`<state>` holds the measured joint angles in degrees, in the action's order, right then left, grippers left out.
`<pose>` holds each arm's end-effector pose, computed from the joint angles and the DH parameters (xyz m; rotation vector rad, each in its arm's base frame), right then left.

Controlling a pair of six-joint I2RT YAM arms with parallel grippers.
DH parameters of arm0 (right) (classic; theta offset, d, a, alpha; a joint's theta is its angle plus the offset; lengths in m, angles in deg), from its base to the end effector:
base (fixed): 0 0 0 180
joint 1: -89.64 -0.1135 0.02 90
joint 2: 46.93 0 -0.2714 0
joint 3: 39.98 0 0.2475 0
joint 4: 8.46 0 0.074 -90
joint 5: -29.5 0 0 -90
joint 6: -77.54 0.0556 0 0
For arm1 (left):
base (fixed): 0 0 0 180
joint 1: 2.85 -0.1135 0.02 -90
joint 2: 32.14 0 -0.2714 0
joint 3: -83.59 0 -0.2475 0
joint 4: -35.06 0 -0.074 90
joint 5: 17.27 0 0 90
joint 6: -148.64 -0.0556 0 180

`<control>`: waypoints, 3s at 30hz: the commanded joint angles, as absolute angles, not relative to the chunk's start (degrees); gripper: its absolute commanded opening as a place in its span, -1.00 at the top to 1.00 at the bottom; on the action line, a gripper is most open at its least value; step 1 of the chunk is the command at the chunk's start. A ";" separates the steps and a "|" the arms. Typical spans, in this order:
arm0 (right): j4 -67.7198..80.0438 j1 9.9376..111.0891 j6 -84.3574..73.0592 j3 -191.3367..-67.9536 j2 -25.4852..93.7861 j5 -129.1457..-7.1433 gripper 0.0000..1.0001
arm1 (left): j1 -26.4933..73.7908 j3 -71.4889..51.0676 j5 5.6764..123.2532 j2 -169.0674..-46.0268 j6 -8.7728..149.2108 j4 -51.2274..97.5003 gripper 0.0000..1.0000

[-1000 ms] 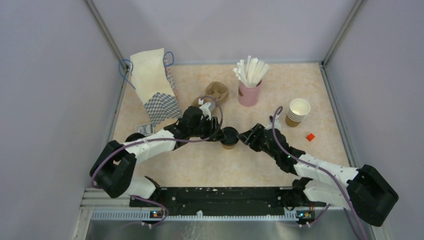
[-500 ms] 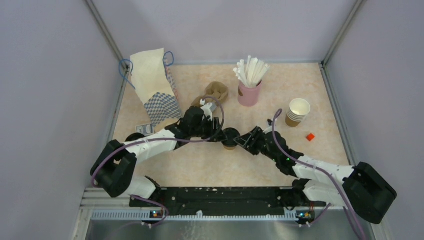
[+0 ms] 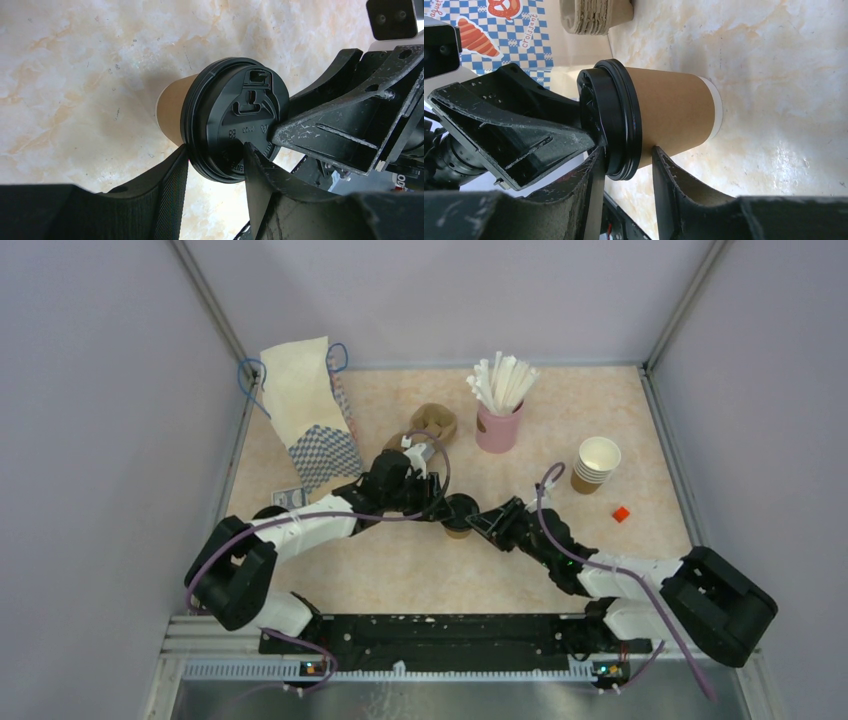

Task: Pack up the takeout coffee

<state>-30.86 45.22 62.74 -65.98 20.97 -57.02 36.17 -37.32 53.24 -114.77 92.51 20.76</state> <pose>0.1625 0.1545 0.1564 0.6163 2.0649 1.2831 0.2307 -0.2108 0.2063 0.3094 2.3885 -1.0294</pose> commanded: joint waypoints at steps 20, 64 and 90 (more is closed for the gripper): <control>-3.72 46.74 44.76 -79.42 5.82 -53.18 -0.17 | 36.92 -31.60 53.20 -118.34 85.44 11.31 -0.07; 18.74 42.91 0.56 -111.62 41.84 -28.19 0.21 | 35.82 -38.37 67.61 -92.18 79.15 17.14 -0.98; -34.27 68.45 51.08 -71.92 19.76 -92.63 0.60 | 35.70 -39.23 63.32 -91.54 77.39 17.50 -0.97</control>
